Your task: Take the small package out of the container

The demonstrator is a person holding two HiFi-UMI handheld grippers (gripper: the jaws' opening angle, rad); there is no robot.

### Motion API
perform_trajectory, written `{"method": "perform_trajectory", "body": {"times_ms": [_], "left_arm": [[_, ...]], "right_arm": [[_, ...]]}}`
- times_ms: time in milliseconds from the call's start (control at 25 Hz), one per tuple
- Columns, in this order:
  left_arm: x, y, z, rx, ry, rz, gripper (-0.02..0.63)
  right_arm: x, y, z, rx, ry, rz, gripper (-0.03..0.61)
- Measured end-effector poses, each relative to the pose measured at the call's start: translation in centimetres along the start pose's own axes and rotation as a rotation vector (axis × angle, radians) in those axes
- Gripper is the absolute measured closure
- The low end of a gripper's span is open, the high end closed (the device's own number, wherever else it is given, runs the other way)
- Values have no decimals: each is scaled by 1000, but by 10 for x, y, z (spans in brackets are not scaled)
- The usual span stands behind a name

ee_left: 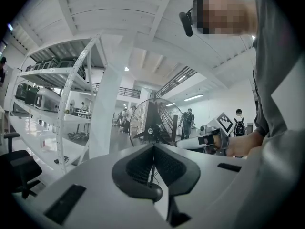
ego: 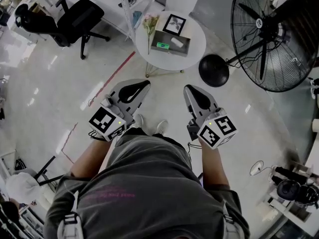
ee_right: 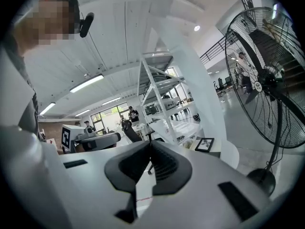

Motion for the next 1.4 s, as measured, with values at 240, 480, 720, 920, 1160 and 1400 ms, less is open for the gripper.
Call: {"method": "perform_trajectory", "body": {"times_ms": [240, 480, 720, 920, 1160, 1400], "left_arm": [[-15, -2, -2, -2, -25, 1, 598], [-33, -2, -2, -5, -59, 2, 598], [-47, -3, -3, -3, -84, -4, 598], [-49, -4, -6, 3, -92, -5, 598], [-35, 1, -15, 2, -96, 2, 598], [-8, 13, -28, 11, -88, 16, 598]], "right_arm": [[-7, -2, 12, 6, -16, 4, 555], [-13, 2, 28, 20, -42, 6, 555], [-20, 5, 42, 33, -53, 10, 555], [-28, 3, 43, 34, -51, 7, 555], [-39, 2, 29, 47, -44, -7, 555], [-53, -2, 5, 56, -28, -24, 555]]}}
Point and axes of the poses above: the fingertips, and each gripper's own axes: z backward along the fingers, x to its left, y out of its underside, the point moved 6 cm from there along z, backward along the fingers, and after that the axes turned 13 degrees about -z, right-handed, at the moved point
